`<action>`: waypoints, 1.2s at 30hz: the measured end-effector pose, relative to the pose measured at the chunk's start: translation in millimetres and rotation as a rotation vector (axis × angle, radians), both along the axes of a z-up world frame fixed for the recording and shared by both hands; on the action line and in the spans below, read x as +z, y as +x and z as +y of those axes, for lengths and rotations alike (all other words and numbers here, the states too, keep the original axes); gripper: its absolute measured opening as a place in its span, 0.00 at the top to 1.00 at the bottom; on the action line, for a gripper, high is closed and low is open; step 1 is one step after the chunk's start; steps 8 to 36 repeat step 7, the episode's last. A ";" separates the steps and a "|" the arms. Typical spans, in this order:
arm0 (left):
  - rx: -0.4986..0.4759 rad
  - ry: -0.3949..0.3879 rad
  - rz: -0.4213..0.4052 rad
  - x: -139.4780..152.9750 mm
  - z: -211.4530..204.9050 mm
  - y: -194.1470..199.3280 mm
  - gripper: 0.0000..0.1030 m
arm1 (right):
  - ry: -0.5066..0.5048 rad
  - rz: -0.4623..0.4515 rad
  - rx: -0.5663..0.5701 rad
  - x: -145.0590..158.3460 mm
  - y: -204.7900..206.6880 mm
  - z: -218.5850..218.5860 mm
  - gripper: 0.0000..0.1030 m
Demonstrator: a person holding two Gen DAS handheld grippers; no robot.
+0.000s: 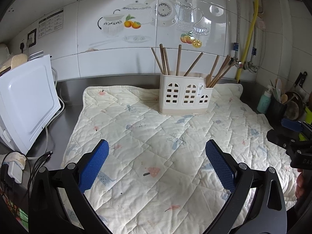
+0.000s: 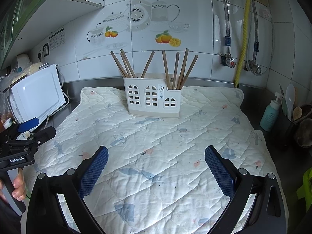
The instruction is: Organize utensils
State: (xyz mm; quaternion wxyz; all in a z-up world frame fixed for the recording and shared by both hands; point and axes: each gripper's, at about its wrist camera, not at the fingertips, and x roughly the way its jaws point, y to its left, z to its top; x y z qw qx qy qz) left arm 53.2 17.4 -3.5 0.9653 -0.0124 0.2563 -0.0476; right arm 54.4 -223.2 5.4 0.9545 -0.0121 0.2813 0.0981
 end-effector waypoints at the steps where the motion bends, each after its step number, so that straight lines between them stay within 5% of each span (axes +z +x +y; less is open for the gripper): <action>1: 0.000 -0.005 0.001 -0.1 0.7 0.1 0.05 | -0.001 0.000 0.000 0.0 0.0 -0.1 0.07; 36: -0.002 -0.013 0.002 -0.2 2.6 0.1 0.05 | -0.002 -0.002 0.000 0.2 -0.4 -0.2 0.07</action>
